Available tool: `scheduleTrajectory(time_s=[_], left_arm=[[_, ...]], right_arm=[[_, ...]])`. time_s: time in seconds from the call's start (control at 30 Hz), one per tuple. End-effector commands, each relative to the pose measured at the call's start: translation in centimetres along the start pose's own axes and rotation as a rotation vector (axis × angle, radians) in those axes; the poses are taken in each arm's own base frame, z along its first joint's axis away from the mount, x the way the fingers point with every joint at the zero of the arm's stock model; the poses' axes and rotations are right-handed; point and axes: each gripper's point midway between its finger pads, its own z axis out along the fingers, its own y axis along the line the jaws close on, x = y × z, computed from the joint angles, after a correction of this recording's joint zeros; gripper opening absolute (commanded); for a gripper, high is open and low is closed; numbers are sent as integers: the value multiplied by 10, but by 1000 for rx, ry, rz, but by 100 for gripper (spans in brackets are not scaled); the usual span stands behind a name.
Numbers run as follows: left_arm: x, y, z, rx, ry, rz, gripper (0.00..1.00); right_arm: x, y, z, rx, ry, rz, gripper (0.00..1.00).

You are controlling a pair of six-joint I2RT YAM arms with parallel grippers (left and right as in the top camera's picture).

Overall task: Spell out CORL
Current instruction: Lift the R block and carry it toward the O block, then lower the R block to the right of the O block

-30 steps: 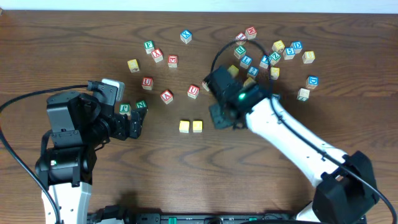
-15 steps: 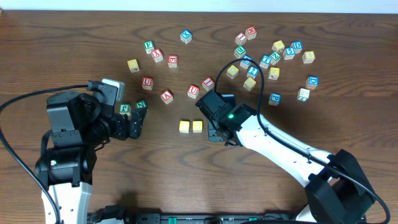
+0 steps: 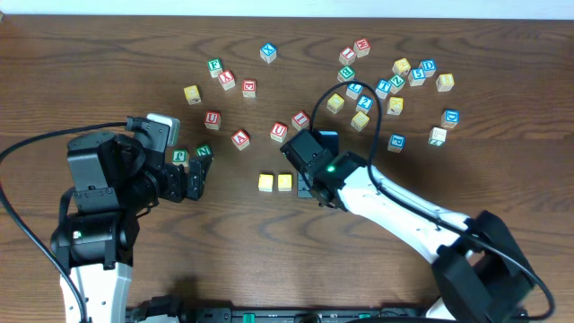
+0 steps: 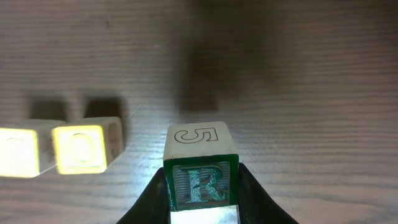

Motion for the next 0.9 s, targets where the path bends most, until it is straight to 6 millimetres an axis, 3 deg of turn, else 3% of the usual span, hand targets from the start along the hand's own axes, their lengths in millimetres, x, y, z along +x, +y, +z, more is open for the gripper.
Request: scheduleTrajectory(time_s=[0.0,0.87], left_arm=[[-9,-2,-5,7,-22,24,98],[-9,-2,-5,7,-22,24,98]], right_arm=[[9,0,16,36,21,-8,11],[10,24,29,-42,18,-14,14]])
